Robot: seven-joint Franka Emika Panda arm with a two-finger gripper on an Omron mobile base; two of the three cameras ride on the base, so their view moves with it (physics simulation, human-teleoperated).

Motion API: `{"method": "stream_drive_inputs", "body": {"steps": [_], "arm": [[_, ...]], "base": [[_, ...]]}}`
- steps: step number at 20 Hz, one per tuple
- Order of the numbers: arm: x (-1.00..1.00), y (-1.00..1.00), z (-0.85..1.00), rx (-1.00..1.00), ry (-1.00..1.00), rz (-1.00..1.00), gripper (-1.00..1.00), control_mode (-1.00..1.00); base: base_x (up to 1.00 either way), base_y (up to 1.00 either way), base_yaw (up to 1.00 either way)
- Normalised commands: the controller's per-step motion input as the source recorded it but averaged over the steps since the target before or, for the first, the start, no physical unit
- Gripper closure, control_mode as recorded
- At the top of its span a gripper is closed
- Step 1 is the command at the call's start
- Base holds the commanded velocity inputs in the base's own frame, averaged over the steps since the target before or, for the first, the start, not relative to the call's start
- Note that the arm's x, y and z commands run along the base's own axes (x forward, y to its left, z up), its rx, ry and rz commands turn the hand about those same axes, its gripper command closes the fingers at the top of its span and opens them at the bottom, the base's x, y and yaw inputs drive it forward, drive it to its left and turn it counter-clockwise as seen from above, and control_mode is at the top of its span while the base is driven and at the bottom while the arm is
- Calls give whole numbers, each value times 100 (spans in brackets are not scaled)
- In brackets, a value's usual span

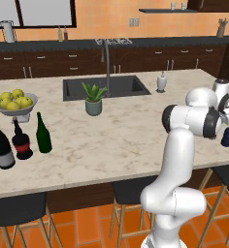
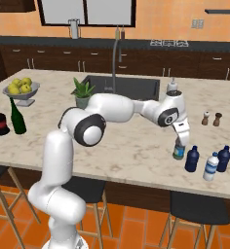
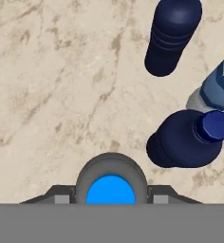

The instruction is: Move the plastic bottles in the middle to the plastics group, and the glass bottles in the middle to the glass group.

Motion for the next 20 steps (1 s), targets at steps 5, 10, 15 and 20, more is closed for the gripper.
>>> {"method": "stream_drive_inputs", "body": {"steps": [5,10,15,20], "arm": [[0,-1,-10,0,-1,-7,100,-100],[0,0,-43,-1,0,-7,100,-100],[0,-1,-39,-1,0,-7,100,-100],[-3,0,2,-1,0,-4,-100,-100]], "base": [[0,0,0],[0,0,0],[0,0,0],[0,0,0]]}}
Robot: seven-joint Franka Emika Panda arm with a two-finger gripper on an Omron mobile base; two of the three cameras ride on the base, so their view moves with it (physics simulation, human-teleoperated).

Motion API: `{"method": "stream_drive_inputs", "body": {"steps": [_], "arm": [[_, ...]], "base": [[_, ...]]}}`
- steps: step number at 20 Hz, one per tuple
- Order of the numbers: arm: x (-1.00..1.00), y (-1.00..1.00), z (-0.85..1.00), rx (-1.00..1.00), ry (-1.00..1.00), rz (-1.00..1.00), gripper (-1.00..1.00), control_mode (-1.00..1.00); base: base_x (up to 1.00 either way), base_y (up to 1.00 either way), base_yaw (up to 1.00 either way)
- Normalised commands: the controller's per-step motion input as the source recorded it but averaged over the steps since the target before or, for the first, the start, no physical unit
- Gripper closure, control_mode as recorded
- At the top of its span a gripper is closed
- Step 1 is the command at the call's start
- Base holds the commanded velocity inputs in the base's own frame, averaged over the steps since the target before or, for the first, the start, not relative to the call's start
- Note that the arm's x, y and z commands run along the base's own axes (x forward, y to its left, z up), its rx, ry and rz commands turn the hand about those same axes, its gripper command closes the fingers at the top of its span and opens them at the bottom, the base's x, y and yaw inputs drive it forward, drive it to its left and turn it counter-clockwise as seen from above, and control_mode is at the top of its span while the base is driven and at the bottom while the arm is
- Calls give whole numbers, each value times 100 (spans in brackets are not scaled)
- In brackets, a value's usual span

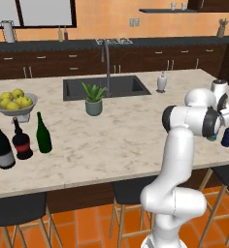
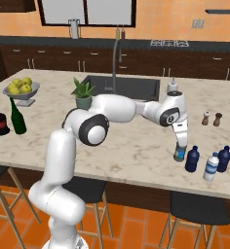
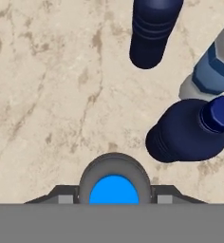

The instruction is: Move the plastic bottles in the middle to the plastics group, and the glass bottles in the middle to the glass group.

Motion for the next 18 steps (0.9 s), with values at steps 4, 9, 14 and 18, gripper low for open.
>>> {"method": "stream_drive_inputs", "body": {"steps": [4,9,14,18], "arm": [[-6,0,15,-2,0,-1,-100,-100],[-9,0,15,-2,0,0,-100,-100],[-23,1,37,-1,-3,0,-100,-100],[-48,26,65,-2,-7,6,-100,-100]], "base": [[0,0,0],[0,0,0],[0,0,0],[0,0,0]]}}
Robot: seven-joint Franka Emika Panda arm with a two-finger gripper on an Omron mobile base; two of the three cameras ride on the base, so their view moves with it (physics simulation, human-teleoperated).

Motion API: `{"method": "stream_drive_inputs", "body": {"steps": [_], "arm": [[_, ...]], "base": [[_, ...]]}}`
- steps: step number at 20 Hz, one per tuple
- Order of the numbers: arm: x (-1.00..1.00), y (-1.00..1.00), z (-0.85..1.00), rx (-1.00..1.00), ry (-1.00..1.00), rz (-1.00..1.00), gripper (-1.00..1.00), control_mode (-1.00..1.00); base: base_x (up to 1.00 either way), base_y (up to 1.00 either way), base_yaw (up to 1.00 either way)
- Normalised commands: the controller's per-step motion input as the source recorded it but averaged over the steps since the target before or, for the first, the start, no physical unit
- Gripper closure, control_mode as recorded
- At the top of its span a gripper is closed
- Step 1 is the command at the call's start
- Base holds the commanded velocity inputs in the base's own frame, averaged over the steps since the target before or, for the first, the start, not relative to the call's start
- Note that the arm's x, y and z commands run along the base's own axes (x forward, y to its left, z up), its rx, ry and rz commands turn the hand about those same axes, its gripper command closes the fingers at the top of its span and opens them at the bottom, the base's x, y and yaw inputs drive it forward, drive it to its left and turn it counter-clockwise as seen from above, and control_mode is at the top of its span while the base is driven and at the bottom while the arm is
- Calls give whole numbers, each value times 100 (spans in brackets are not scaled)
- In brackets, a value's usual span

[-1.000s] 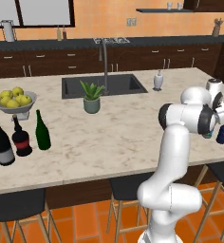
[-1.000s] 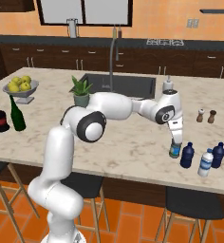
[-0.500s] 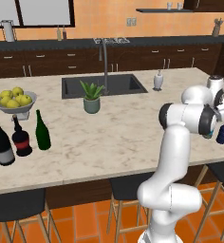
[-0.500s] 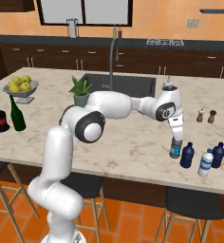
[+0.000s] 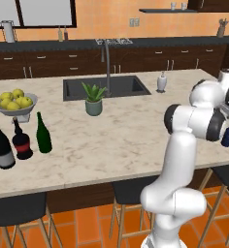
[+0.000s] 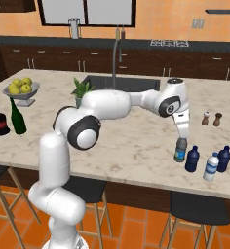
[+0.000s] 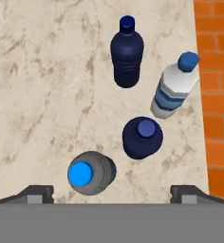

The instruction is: Move the plastic bottles in the middle to the plastics group, and the glass bottles in the middle to the glass group.

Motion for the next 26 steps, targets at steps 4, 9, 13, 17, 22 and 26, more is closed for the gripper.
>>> {"method": "stream_drive_inputs", "body": {"steps": [4,9,13,17,22,26], "arm": [[-55,74,45,-9,0,33,-100,-100],[-71,55,26,-3,-2,34,-100,-100],[-50,44,25,0,0,28,-100,-100],[-32,48,17,0,-5,19,-100,-100],[0,57,12,0,-12,10,-100,-100],[0,61,2,0,-5,8,-100,-100]], "base": [[0,0,0],[0,0,0],[0,0,0],[0,0,0],[0,0,0],[0,0,0]]}}
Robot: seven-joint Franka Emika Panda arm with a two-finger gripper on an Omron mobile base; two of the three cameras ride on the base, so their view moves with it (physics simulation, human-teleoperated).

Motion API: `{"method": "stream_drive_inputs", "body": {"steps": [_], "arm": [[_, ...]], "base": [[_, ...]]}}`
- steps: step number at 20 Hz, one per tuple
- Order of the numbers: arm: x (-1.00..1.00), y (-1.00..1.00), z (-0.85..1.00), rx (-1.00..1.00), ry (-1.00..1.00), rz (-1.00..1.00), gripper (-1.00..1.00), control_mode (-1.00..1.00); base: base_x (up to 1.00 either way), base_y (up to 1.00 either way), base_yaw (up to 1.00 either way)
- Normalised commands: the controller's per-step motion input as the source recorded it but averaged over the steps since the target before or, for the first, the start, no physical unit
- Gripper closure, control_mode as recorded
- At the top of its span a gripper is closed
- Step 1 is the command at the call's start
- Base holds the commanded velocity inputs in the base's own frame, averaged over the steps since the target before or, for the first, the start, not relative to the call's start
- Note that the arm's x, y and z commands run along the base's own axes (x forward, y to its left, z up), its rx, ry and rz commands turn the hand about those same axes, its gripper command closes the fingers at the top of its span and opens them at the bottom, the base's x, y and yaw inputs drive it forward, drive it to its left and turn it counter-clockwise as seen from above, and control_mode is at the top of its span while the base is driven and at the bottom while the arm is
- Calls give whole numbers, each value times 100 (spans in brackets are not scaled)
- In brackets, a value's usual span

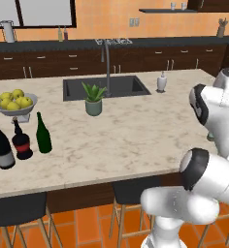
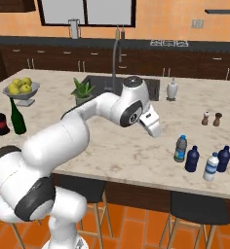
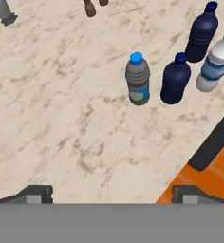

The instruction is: Move the plastic bottles in the middle to the plastics group, and the glass bottles in the middle to the glass group.

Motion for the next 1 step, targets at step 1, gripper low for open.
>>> {"method": "stream_drive_inputs", "body": {"steps": [1], "arm": [[0,74,0,0,0,10,-100,-100]], "base": [[0,0,0]]}}
